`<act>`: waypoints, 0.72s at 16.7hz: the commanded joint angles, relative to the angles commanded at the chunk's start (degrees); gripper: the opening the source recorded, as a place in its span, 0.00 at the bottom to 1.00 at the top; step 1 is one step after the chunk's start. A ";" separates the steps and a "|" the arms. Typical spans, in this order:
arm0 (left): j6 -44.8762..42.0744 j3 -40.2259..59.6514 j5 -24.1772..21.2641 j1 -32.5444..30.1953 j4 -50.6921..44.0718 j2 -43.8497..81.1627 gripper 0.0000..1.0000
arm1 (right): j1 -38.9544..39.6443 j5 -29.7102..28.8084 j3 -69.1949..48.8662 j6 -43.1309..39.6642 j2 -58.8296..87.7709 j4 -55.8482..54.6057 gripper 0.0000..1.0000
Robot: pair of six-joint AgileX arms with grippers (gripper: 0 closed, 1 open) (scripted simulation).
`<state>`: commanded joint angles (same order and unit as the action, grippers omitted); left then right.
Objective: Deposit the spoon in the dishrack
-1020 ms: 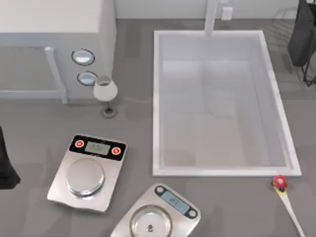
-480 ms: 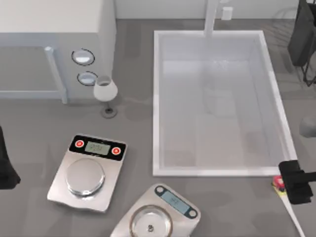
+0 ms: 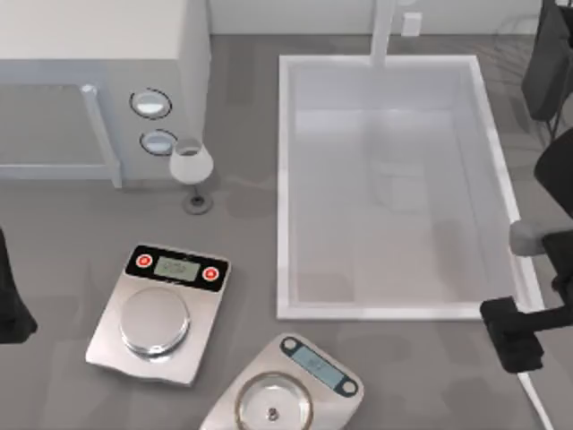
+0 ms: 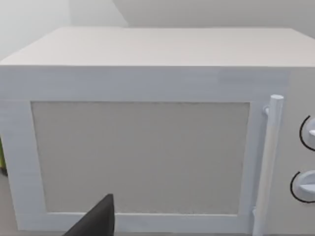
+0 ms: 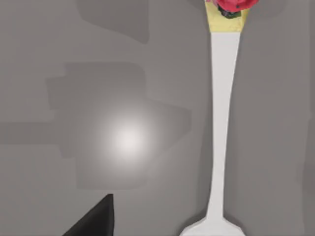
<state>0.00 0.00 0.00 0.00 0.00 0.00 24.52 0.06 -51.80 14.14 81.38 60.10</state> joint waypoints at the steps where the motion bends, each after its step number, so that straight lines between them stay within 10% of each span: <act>1: 0.00 0.00 0.00 0.00 0.00 0.00 1.00 | 0.00 0.00 0.00 0.00 0.00 0.00 1.00; 12: 0.00 0.00 0.00 0.00 0.00 0.00 1.00 | 0.14 0.01 11.44 0.32 10.07 -21.92 1.00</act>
<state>0.00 0.00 0.00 0.00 0.00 0.00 24.66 0.07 -40.36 14.46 91.45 38.19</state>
